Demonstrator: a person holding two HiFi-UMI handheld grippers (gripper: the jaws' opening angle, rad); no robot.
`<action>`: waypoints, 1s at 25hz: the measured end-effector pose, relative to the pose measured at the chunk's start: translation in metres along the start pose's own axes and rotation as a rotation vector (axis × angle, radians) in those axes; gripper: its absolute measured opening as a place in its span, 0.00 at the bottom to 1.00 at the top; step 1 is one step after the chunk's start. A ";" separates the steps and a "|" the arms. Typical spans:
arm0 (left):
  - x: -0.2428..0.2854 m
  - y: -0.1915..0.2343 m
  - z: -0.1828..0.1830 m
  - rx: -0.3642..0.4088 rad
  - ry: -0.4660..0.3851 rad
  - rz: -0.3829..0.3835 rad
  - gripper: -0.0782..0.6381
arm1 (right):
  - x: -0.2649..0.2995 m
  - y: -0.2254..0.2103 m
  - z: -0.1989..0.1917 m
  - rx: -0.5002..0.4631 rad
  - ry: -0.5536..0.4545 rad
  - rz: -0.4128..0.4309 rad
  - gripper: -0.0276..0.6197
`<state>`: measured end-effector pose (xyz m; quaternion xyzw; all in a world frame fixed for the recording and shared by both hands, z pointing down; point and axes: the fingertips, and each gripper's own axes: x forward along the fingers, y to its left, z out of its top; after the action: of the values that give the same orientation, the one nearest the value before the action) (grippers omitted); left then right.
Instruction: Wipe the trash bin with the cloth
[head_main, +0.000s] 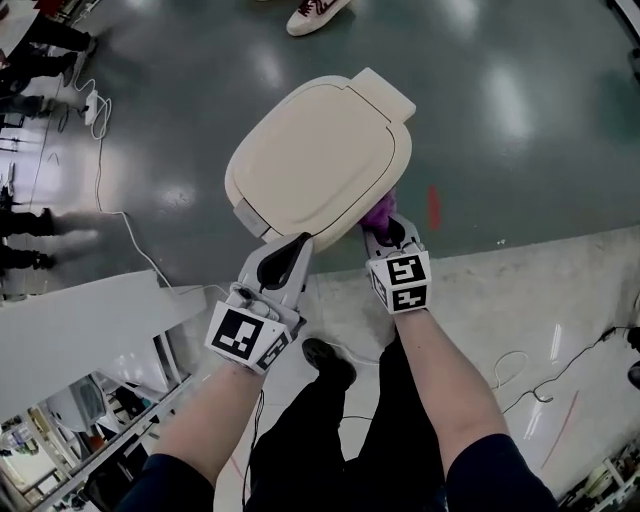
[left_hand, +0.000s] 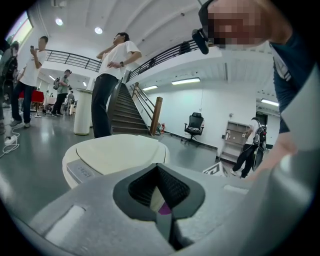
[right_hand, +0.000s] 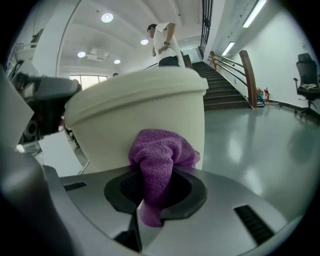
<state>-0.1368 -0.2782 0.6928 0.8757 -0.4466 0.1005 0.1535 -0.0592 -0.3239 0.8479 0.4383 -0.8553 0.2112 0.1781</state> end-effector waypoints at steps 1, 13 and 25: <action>0.000 0.000 0.000 -0.001 -0.007 0.001 0.09 | 0.008 -0.001 -0.014 -0.005 0.021 0.001 0.16; -0.003 0.002 -0.002 -0.007 -0.067 -0.012 0.09 | 0.096 0.004 -0.171 -0.004 0.273 -0.001 0.16; -0.003 0.004 -0.007 -0.026 -0.030 -0.016 0.09 | 0.098 0.032 -0.192 -0.003 0.363 0.055 0.16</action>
<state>-0.1425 -0.2756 0.6994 0.8786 -0.4432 0.0801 0.1590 -0.1172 -0.2739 1.0523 0.3691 -0.8210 0.2904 0.3245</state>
